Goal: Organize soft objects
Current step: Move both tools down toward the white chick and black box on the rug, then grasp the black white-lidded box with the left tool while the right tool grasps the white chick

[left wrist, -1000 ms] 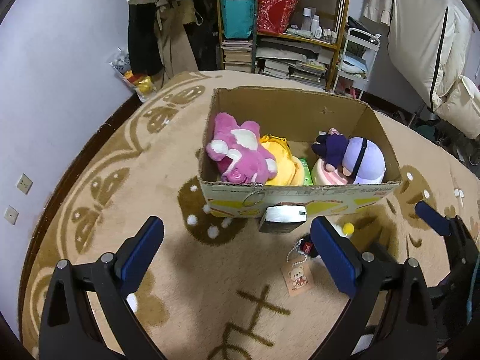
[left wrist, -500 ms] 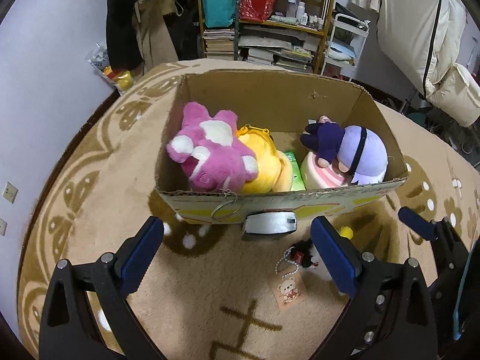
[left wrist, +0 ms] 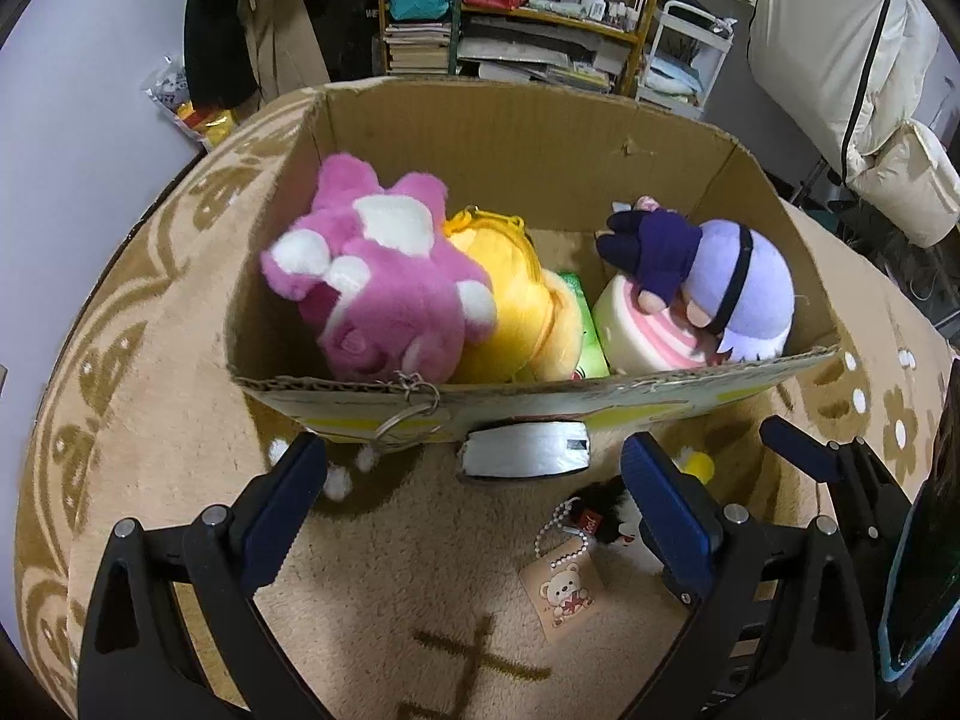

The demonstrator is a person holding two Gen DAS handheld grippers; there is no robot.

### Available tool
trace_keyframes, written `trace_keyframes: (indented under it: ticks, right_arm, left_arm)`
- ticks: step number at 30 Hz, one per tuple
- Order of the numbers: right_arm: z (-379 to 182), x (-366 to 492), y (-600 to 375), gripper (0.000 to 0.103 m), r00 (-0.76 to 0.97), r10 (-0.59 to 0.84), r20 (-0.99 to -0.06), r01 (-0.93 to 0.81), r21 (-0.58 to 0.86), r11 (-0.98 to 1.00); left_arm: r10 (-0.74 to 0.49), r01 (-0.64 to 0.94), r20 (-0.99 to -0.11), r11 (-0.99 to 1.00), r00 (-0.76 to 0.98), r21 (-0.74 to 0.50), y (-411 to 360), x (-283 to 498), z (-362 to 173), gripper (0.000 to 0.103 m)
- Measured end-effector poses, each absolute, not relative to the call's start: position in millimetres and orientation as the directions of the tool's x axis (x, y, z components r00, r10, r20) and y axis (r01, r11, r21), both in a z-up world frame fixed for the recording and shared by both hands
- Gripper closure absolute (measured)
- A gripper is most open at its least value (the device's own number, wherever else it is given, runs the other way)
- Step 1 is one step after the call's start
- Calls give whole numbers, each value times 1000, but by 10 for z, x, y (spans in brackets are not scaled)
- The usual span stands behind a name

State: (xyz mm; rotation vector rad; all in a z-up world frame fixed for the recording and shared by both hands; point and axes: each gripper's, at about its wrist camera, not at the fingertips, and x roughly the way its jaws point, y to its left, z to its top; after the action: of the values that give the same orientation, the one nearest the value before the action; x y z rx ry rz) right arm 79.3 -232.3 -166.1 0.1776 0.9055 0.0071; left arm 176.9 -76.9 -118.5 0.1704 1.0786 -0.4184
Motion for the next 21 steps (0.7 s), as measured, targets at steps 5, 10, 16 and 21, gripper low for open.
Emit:
trace_keyframes:
  ticks: [5, 10, 16, 21]
  right_arm:
    - [-1745, 825, -2327, 0, 598, 93, -796, 72, 169, 983]
    - [-1760, 821, -2330, 0, 600, 99, -794, 68, 174, 982]
    - [-1766, 826, -2358, 0, 590, 112, -799, 70, 189, 980]
    - [-1773, 855, -2336, 0, 581, 120, -805, 61, 190, 980]
  left_arm:
    - [-246, 421, -889, 905, 387, -67, -810, 1784, -1253, 5]
    - [-225, 448, -897, 893, 381, -34, -899, 1752, -1318, 5]
    - [-204, 461, -909, 887, 363, -15, -989, 1723, -1379, 5]
    - [-185, 455, -908, 890, 376, 7, -1014, 1742, -1398, 7]
